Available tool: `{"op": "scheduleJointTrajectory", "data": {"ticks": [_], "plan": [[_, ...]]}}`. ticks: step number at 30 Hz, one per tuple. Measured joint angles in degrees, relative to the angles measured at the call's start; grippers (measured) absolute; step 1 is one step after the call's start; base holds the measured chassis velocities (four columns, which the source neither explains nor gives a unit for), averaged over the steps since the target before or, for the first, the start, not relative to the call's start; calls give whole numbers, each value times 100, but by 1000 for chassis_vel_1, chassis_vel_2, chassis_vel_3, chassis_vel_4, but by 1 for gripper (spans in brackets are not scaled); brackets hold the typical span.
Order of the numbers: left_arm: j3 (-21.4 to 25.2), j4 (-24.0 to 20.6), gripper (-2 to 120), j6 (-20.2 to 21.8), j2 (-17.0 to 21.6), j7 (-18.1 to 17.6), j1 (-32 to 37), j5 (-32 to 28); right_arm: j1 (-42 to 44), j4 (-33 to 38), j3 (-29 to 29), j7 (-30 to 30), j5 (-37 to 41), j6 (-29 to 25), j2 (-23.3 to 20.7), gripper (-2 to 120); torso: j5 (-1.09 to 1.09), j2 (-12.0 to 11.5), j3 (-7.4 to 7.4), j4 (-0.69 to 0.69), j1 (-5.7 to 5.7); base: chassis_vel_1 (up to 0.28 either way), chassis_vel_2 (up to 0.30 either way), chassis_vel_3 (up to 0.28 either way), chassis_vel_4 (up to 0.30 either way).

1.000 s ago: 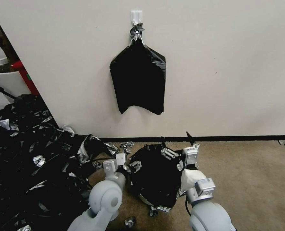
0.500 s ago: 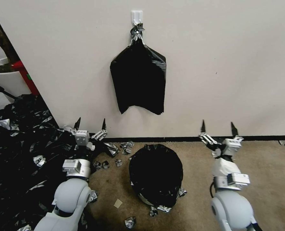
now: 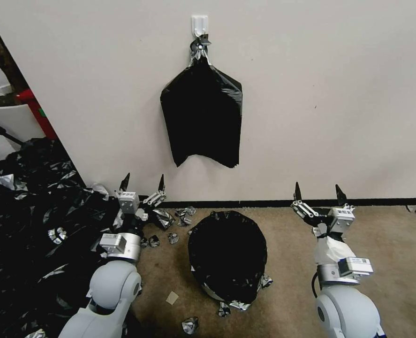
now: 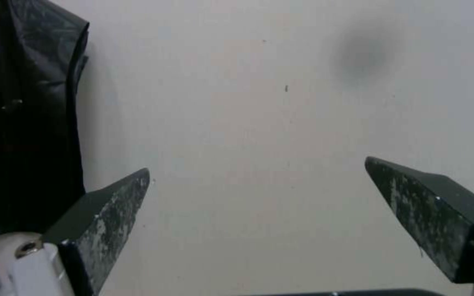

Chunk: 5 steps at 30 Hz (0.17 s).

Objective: Place a trash bag onto the trash bin.

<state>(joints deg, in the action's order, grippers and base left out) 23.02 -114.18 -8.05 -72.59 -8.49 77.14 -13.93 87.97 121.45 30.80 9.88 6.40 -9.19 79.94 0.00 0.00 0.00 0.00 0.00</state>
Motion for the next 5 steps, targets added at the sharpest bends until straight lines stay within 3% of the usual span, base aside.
{"op": "scheduleJointTrajectory", "data": {"ticks": [5], "plan": [[-2, 0, 100, 9, 0, -11, 0, -5, -1, 0, -6, 2, -1, 2, -1, 100, 0, 0, 0, 0, 0, 0, 0, 0, 0]]}}
